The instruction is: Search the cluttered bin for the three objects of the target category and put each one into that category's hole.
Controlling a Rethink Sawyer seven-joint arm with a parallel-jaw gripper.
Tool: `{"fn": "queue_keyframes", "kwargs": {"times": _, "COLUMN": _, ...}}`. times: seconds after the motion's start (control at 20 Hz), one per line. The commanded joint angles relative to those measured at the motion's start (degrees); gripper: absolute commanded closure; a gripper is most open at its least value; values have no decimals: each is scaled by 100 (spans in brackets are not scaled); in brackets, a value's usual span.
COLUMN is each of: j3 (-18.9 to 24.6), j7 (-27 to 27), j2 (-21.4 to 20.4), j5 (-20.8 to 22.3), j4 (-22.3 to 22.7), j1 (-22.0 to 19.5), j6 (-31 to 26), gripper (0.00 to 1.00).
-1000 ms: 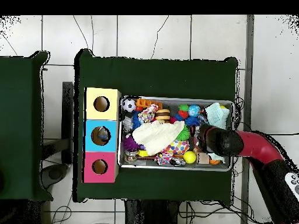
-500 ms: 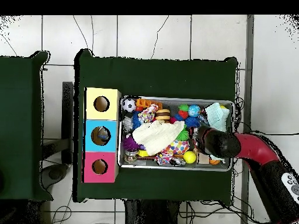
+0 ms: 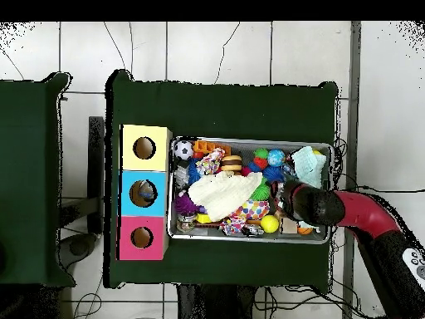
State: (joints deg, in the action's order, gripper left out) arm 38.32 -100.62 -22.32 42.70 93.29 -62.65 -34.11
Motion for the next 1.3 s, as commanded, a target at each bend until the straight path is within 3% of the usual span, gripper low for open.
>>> {"fn": "queue_keyframes", "kwargs": {"times": 0.05, "j3": -134, "j7": 592, "j2": -227, "j5": 261, "j4": -95, "j1": 132, "j6": 59, "gripper": 0}}
{"fn": "queue_keyframes", "kwargs": {"times": 0.75, "j3": -185, "j7": -110, "j2": -1325, "j5": -89, "j4": 997, "j1": 227, "j6": 114, "gripper": 0}}
{"fn": "queue_keyframes", "kwargs": {"times": 1.3, "j3": -668, "j7": -610, "j2": -1303, "j5": 173, "j4": 1243, "j1": 468, "j6": 958, "gripper": 0}}
